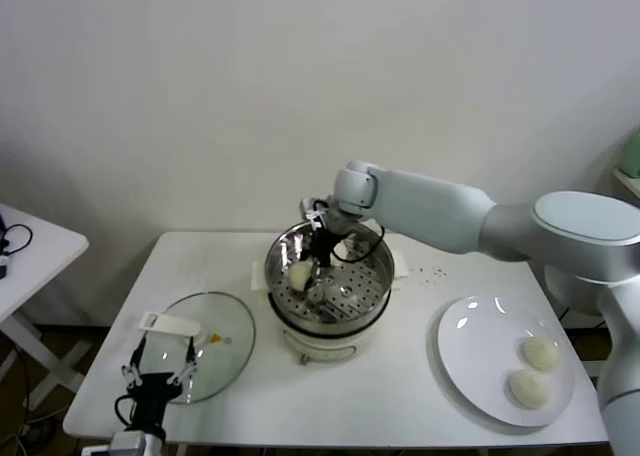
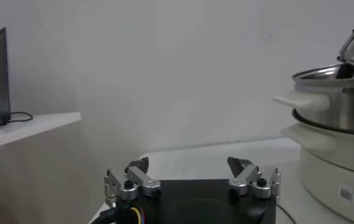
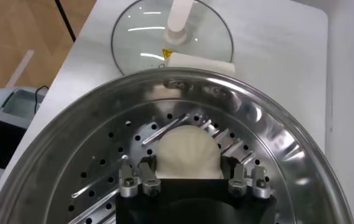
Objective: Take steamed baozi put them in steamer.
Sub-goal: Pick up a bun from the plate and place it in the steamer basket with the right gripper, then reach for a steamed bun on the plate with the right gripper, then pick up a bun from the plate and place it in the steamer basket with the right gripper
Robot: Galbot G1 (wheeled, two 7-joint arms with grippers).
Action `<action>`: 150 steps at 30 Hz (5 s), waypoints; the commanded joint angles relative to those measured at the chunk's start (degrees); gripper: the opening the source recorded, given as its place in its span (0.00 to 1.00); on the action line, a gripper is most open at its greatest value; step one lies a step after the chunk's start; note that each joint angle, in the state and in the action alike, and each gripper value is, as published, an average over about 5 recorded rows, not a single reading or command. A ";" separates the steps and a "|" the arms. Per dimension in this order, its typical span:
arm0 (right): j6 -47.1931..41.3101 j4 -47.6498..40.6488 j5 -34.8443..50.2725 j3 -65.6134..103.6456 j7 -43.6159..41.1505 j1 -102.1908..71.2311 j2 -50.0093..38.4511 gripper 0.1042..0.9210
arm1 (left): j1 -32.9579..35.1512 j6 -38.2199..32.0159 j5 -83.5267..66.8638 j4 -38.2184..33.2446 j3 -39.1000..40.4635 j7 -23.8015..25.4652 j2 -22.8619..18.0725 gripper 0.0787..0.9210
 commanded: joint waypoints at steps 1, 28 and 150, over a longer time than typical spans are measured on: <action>-0.04 -0.53 -0.51 0.20 0.18 -0.67 0.64 0.70 | -0.18 0.24 -0.19 0.02 0.12 -0.16 -0.15 0.88; 7.50 11.23 0.30 -5.48 -11.37 16.91 -15.74 0.88 | -0.19 0.44 -0.77 -0.04 0.07 -0.42 -0.11 0.88; 40.27 31.03 -48.09 10.84 -13.01 19.40 -27.88 0.74 | 1.04 0.24 -2.99 -1.97 1.60 2.15 -0.48 0.88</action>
